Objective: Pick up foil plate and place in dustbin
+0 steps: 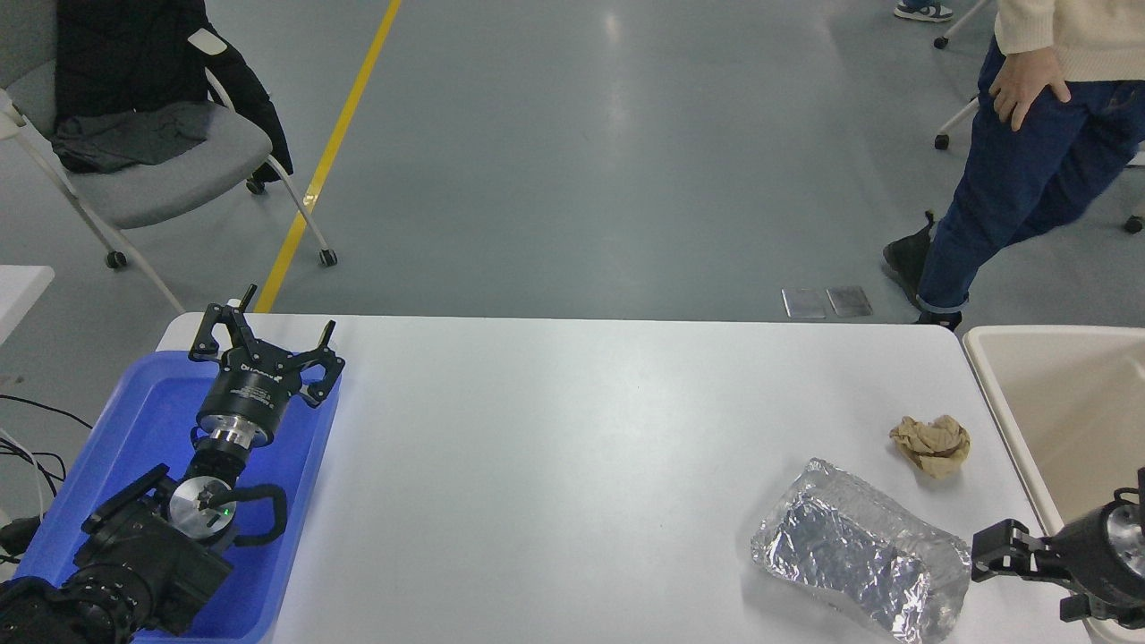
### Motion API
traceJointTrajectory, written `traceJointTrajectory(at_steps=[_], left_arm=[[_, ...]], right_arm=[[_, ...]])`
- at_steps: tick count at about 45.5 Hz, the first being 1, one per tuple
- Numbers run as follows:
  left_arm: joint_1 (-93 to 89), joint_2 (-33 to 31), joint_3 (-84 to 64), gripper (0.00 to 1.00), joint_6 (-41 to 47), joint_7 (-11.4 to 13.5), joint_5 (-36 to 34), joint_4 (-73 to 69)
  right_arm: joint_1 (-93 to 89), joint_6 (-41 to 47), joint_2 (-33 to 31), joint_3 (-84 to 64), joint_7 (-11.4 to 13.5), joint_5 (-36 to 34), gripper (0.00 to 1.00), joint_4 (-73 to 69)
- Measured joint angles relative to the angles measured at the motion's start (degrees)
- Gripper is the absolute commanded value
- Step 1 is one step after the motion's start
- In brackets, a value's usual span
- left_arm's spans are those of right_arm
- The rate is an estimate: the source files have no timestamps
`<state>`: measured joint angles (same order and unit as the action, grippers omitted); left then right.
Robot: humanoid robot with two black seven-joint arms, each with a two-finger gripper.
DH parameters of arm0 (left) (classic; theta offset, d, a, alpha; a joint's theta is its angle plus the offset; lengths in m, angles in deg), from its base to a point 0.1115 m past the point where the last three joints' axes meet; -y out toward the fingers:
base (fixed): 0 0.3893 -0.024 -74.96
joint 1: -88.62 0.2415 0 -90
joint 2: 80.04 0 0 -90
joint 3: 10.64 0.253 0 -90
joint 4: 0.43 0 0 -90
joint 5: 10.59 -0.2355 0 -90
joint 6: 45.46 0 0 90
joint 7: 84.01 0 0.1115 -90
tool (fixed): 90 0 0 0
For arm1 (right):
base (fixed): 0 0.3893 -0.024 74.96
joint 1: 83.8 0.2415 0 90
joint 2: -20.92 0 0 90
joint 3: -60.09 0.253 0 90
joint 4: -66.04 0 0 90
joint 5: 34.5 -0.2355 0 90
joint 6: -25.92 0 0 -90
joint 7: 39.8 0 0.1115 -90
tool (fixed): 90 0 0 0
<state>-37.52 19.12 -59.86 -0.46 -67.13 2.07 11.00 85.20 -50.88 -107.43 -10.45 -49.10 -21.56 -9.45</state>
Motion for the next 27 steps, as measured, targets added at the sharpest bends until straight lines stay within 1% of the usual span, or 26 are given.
traceJointTrajectory(at_steps=[9,15,17,24,26,27], left_arm=[[0.0,-0.02,0.0,1.0,0.0,0.0,0.0,0.0],[0.0,-0.02,0.0,1.0,0.0,0.0,0.0,0.0],[0.0,-0.02,0.0,1.0,0.0,0.0,0.0,0.0],[-0.01,-0.01,0.0,1.0,0.0,0.0,0.0,0.0],[-0.01,-0.01,0.0,1.0,0.0,0.0,0.0,0.0],[-0.01,-0.01,0.0,1.0,0.0,0.0,0.0,0.0]], right_arm=[[-4.89,-0.65,0.26,5.06,0.0,-0.46,0.9,0.3],[-6.7,-1.08,0.4,6.89,0.04,-0.65,0.82,1.25],[-7.1,-1.19,0.42,7.25,0.06,-0.71,0.8,1.68],[-8.95,-1.45,0.55,8.66,0.07,-2.2,0.8,4.18],[-9.63,-1.5,0.75,9.09,0.07,-3.0,0.77,5.07],[-9.91,-1.5,0.89,9.27,0.07,-3.31,0.72,5.41]])
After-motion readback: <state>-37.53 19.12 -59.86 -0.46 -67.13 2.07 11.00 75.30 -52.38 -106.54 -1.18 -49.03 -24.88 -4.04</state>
